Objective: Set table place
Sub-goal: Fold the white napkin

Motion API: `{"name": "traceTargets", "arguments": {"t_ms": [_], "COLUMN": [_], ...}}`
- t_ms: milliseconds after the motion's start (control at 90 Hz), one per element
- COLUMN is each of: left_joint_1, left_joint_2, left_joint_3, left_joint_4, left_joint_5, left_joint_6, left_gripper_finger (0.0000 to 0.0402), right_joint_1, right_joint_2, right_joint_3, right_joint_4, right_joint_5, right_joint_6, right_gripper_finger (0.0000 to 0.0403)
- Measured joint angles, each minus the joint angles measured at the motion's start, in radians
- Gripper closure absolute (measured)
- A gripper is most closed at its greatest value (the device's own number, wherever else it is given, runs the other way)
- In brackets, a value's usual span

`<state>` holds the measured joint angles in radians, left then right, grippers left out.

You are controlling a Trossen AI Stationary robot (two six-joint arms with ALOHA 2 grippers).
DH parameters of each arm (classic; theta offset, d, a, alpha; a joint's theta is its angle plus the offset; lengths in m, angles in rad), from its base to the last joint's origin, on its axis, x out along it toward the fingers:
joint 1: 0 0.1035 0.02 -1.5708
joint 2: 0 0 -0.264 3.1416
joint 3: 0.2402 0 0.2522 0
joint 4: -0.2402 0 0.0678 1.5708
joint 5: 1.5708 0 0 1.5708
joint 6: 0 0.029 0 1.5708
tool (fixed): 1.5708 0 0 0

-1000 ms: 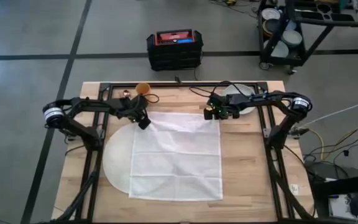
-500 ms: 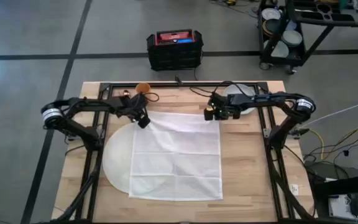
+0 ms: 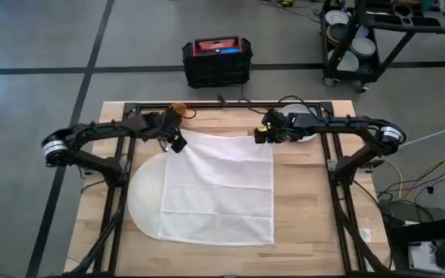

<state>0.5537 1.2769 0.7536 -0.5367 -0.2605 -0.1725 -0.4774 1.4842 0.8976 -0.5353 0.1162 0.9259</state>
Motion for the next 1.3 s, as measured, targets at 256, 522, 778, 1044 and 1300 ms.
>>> {"name": "traceTargets", "arguments": {"t_ms": [256,522,778,1044,1300], "left_joint_1": [0.000,0.000,-0.001,-0.001,-0.003], "left_joint_2": [-0.064,-0.143,-0.253,-0.358,-0.405], "left_joint_3": [0.000,0.003,0.005,0.005,0.005], "left_joint_4": [-0.023,-0.095,-0.162,-0.171,-0.213], "left_joint_5": [-0.065,-0.071,-0.068,-0.062,-0.032], "left_joint_6": [0.014,0.029,0.028,0.026,0.029], "left_gripper_finger": [0.0401,0.0402,0.0401,0.0401,0.0401], "right_joint_1": [-0.005,-0.005,0.025,0.101,0.212], "right_joint_2": [-0.058,-0.116,-0.151,-0.181,-0.189], "right_joint_3": [0.060,0.168,0.292,0.308,0.307], "right_joint_4": [-0.099,-0.189,-0.343,-0.439,-0.488], "right_joint_5": [0.064,0.076,0.075,0.067,0.068], "right_joint_6": [-0.081,-0.163,-0.231,-0.217,-0.161], "right_gripper_finger": [0.0403,0.0403,0.0403,0.0403,0.0403]}}
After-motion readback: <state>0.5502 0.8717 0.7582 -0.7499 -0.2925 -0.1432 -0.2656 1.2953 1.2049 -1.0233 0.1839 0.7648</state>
